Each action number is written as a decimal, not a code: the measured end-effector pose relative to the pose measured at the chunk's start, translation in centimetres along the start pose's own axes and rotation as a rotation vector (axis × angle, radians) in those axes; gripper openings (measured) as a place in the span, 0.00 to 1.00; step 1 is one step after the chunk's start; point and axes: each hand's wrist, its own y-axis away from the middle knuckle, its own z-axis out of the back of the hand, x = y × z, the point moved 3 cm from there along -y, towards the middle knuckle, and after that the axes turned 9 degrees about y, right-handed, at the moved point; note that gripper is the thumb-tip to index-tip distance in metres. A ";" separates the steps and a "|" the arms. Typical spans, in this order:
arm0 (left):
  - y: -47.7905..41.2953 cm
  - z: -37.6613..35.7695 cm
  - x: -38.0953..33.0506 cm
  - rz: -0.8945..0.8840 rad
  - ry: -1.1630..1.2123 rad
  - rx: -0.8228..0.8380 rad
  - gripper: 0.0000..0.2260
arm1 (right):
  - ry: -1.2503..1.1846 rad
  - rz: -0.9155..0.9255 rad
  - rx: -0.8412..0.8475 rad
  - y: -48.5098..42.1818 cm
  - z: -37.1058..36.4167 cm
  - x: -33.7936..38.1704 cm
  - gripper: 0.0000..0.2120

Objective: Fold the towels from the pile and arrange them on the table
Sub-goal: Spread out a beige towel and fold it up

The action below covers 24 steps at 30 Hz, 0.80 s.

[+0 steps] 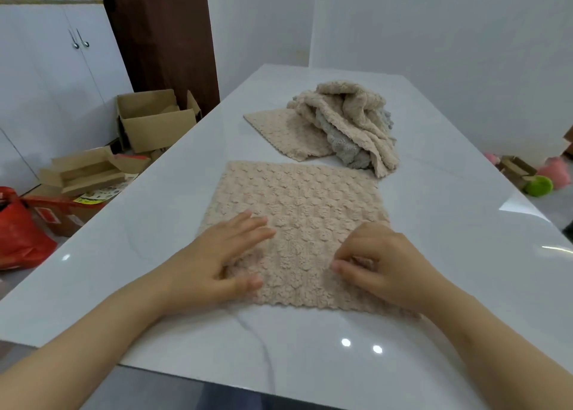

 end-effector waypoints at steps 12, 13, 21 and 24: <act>2.4 0.7 -1.6 -0.175 -0.322 -0.132 0.18 | 0.192 0.095 0.083 1.8 0.2 1.6 0.09; 2.4 0.9 -1.5 -0.159 -0.283 -0.147 0.17 | 0.227 0.085 0.084 1.9 0.2 1.5 0.10; -1.9 5.4 0.7 0.178 0.129 -0.371 0.15 | 0.033 -0.377 0.029 -0.7 1.1 -2.6 0.12; -4.6 6.5 2.8 0.297 0.425 -0.558 0.16 | -0.105 -0.545 -0.113 -2.4 1.6 -5.0 0.13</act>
